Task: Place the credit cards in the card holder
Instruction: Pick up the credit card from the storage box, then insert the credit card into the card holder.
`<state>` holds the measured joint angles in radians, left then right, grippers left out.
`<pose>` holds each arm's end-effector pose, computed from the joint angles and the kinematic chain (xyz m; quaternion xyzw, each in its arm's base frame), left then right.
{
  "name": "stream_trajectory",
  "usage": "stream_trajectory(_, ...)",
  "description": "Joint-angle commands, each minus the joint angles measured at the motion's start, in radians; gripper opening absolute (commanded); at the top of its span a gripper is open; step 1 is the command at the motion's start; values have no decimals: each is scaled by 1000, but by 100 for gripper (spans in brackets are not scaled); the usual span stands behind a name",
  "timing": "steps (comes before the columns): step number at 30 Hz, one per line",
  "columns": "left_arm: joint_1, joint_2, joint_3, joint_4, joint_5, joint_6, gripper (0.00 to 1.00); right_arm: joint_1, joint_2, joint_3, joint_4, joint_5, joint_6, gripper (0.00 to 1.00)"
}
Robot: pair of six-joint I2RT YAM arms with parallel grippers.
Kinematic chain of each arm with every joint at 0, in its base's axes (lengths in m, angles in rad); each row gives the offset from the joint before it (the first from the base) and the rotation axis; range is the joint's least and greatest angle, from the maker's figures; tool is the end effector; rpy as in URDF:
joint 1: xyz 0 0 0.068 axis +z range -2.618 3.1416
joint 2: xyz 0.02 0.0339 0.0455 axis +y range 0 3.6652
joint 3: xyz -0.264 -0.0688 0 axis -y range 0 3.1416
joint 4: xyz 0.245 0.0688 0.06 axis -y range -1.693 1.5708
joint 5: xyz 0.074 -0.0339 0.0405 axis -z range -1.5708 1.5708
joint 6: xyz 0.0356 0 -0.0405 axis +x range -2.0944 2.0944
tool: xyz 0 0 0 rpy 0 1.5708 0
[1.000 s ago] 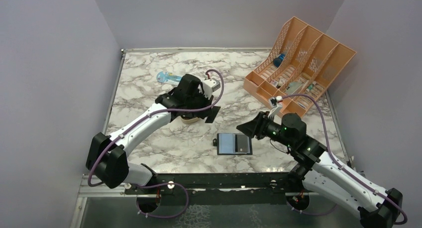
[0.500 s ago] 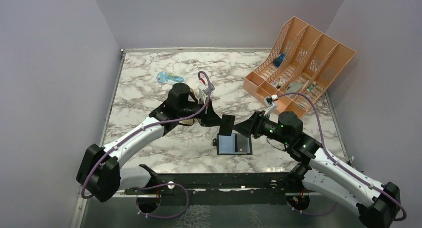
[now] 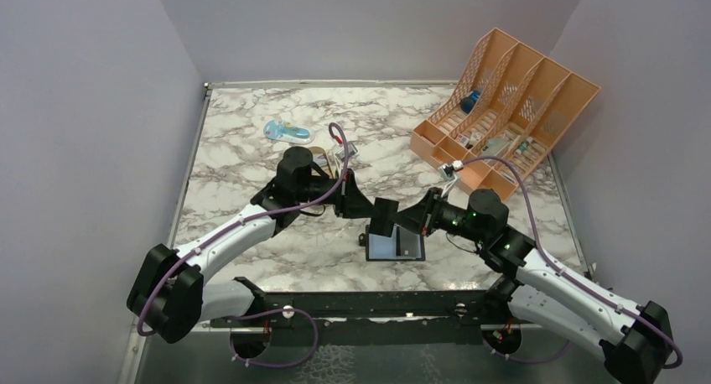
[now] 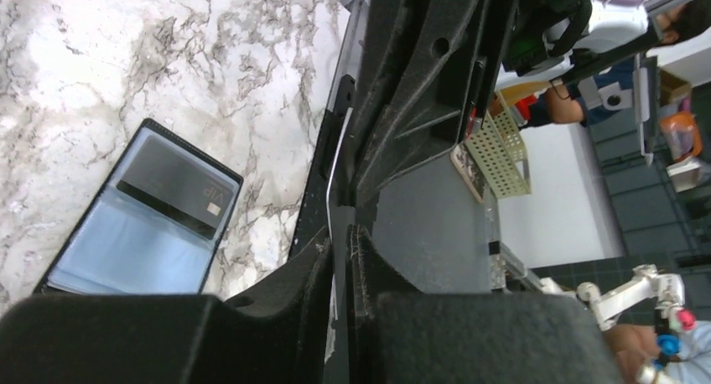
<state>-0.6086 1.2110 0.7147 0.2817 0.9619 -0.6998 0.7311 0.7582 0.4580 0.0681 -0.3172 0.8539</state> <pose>0.1993 -0.1745 0.2766 0.2584 0.7029 -0.6243 0.2221 0.1303 0.1318 0.2551 -0.0503 0.7789 0.5233 0.3419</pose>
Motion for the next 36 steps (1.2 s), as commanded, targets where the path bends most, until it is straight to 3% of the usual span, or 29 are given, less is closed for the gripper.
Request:
stream_trajectory(1,5,-26,-23,48,0,-41,25,4,-11,-24,69,-46,-3,2)
stream_trajectory(3,7,-22,-22,-6,-58,-31,43,3,-16,-28,57,-47,-15,1)
stream_trajectory(7,7,-23,-5,-126,-144,63,53,4,-35,-25,-29,-13,-44,1)
stream_trajectory(13,7,-40,21,-292,-338,190,53,4,9,15,-215,112,-160,1)
stream_trajectory(20,-7,-12,6,-375,-444,267,50,2,135,72,-316,178,-245,1)
stream_trajectory(27,-58,61,-5,-375,-517,275,45,-20,254,102,-322,139,-281,1)
stream_trajectory(36,-140,204,18,-295,-489,240,44,-95,352,115,-293,63,-288,1)
